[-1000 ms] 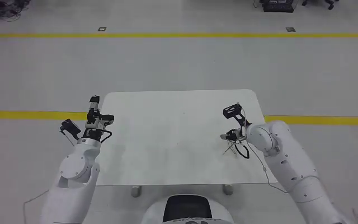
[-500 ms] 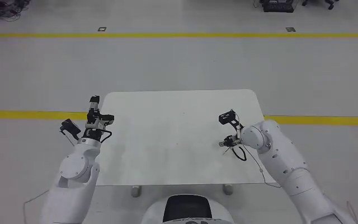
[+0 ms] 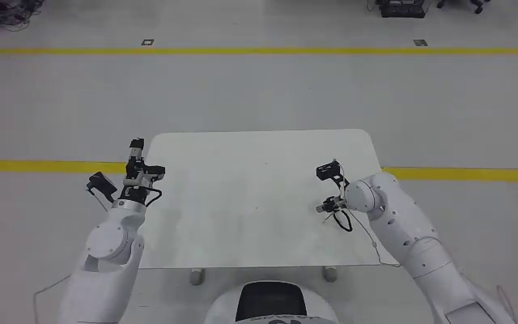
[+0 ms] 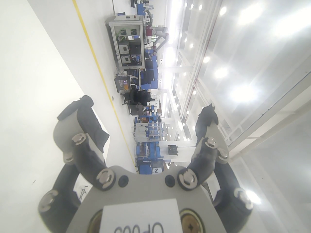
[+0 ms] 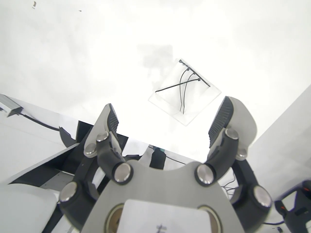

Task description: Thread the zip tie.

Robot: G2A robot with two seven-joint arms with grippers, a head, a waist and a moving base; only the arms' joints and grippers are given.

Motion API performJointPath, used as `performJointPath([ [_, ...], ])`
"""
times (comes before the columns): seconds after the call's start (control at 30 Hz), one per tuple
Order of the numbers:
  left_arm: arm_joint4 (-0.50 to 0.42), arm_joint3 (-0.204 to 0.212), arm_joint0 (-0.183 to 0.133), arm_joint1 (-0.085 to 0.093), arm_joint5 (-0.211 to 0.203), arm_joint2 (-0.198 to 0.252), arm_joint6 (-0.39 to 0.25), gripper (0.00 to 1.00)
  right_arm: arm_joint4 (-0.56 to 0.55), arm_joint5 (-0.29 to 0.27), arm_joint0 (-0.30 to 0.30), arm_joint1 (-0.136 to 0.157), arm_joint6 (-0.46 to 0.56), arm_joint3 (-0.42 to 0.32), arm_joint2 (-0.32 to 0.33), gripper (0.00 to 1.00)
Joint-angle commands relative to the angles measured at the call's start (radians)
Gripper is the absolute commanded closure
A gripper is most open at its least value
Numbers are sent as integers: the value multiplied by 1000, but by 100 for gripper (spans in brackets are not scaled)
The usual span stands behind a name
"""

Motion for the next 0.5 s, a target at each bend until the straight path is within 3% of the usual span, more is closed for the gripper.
performJointPath([
  [0.0, 0, 0, 0, 0, 0, 0, 0, 0, -4, 35, 0, -1, 9, -2, 3, 0],
  [0.2, 0, 0, 0, 0, 0, 0, 0, 0, 9, 124, -3, -4, 60, -9, 10, 0],
  [0.47, 0, 0, 0, 0, 0, 0, 0, 0, 38, 110, 5, -5, 85, -4, 17, 0],
])
